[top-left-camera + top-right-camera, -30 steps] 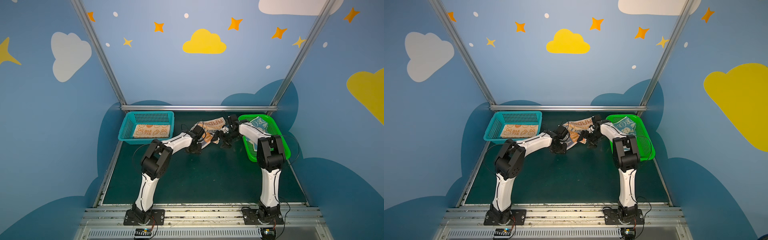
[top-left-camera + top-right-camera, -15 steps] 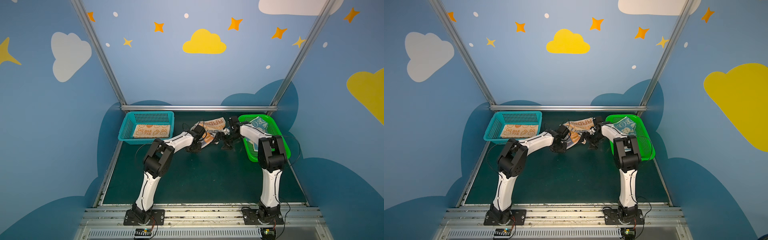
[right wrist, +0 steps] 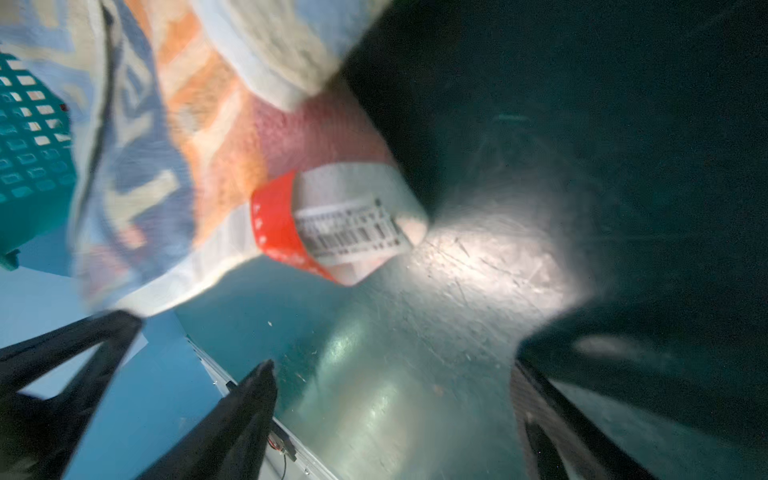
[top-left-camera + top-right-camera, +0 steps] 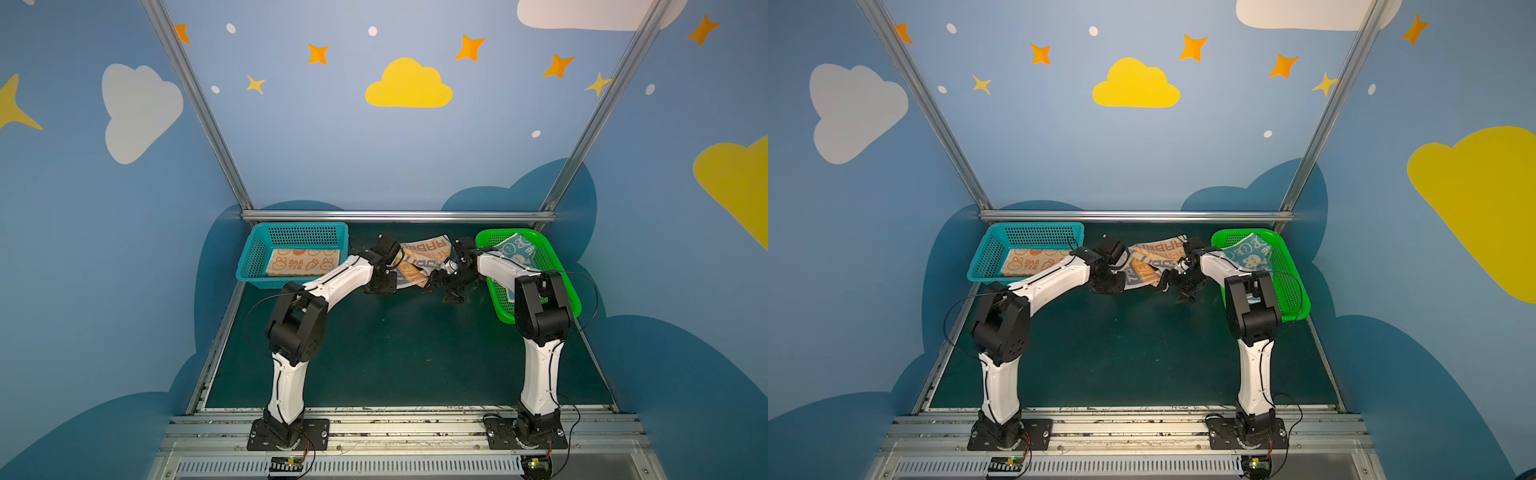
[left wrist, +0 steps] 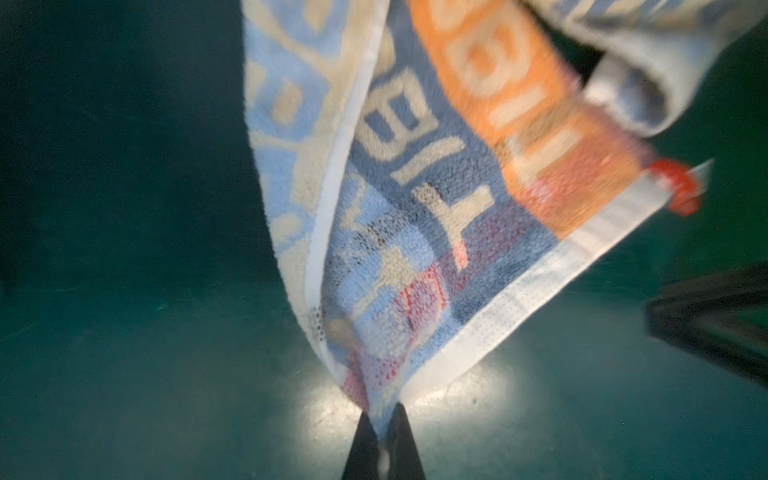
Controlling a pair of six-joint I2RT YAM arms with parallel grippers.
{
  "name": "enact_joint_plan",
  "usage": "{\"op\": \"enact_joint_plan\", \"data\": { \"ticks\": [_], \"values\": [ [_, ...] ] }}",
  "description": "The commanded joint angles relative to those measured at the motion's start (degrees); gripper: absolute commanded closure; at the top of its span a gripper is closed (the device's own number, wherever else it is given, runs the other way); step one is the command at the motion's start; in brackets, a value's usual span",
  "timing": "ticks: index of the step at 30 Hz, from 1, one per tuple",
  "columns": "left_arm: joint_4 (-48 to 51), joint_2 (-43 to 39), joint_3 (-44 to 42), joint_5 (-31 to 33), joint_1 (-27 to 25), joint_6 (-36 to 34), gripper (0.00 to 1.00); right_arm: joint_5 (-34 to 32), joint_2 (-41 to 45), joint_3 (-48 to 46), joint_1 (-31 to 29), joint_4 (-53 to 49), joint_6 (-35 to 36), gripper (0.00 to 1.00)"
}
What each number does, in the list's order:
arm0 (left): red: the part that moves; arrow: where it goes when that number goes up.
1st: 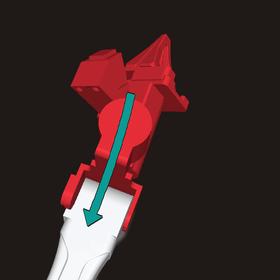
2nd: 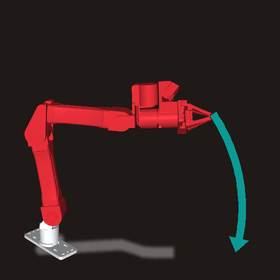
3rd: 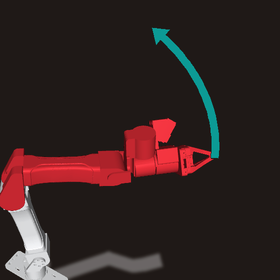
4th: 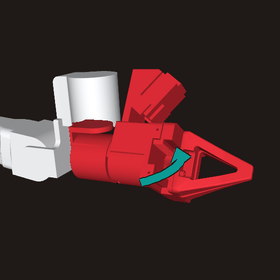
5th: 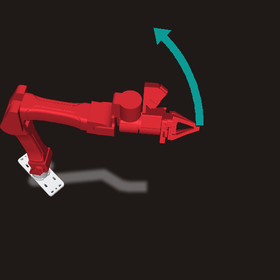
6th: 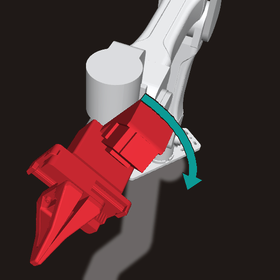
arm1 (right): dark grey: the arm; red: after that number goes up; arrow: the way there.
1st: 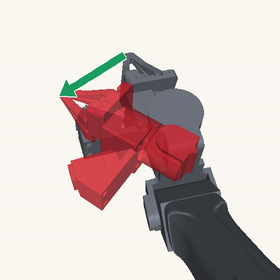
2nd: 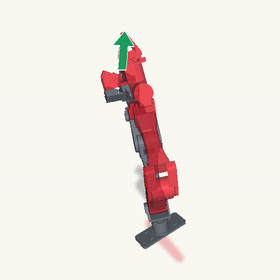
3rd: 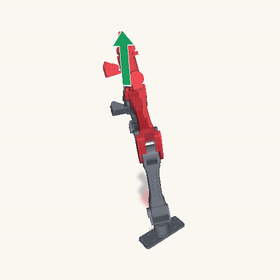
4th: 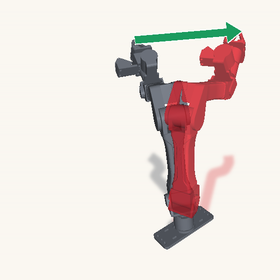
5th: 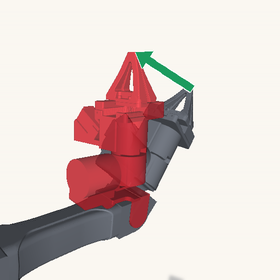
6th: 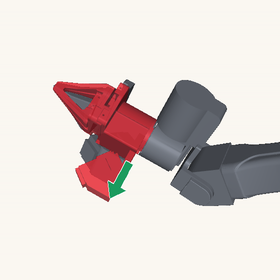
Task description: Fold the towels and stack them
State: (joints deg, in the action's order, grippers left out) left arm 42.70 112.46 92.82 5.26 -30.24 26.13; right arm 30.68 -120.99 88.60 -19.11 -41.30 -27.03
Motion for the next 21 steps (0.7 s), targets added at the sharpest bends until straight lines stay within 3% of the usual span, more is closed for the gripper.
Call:
{"op": "enact_joint_plan", "data": {
  "ticks": [1, 7, 21],
  "values": [
    [2.43, -4.88, -1.68, -0.81, 1.95, -0.04, 0.97, -1.45, 2.36, -0.6, -0.94, -0.26, 1.3, 0.14],
    [1.16, -7.52, -4.61, -2.53, 3.23, 0.75, 0.97, -1.55, -0.1, 2.21, -4.33, -0.01, 1.23, 0.25],
    [1.86, -6.05, -1.51, -3.05, 4.29, 0.43, 0.97, -2.93, 3.0, -4.79, -13.4, 8.93, -2.12, 0.31]
  ]
}}
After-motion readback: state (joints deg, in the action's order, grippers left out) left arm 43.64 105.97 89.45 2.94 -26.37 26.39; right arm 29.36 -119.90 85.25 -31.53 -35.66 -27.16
